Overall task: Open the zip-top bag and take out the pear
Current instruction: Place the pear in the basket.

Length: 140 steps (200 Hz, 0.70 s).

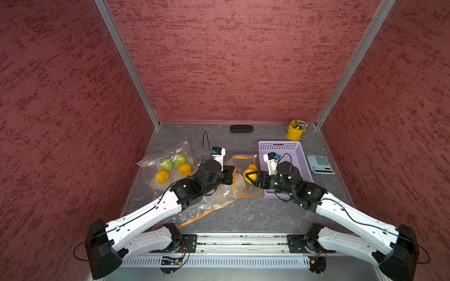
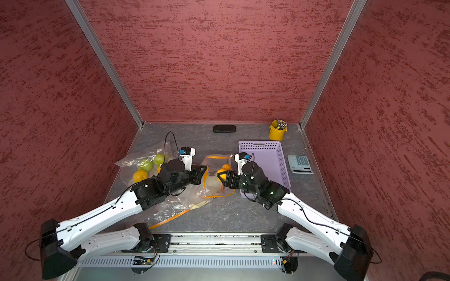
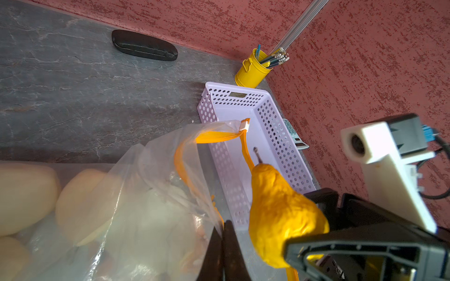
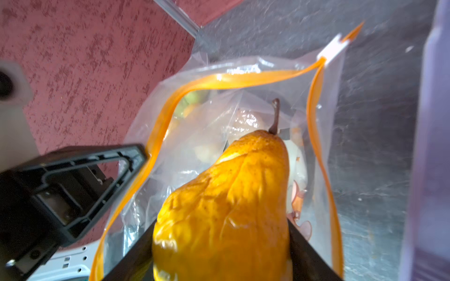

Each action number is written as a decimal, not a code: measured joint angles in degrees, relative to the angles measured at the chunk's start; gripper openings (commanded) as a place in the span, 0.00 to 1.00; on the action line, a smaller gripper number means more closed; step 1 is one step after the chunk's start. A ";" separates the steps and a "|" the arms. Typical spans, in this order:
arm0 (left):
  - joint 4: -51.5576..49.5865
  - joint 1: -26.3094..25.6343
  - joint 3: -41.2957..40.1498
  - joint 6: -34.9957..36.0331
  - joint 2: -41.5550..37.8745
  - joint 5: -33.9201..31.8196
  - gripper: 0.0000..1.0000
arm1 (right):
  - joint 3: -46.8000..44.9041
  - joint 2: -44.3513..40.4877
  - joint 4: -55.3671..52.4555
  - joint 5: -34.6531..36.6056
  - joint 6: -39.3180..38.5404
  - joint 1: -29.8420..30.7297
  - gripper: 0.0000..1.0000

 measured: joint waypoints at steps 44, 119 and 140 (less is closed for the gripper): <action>0.13 -0.74 0.00 0.00 0.13 0.42 0.00 | 1.97 -0.66 -7.26 5.75 -1.62 -10.14 0.57; 2.58 -2.25 -1.55 -0.85 0.13 2.56 0.00 | -3.13 11.74 -5.66 7.06 -2.43 -27.85 0.85; 2.78 -2.84 -1.62 -0.90 0.13 2.71 0.00 | -4.66 10.69 -5.66 6.67 -2.64 -29.05 0.86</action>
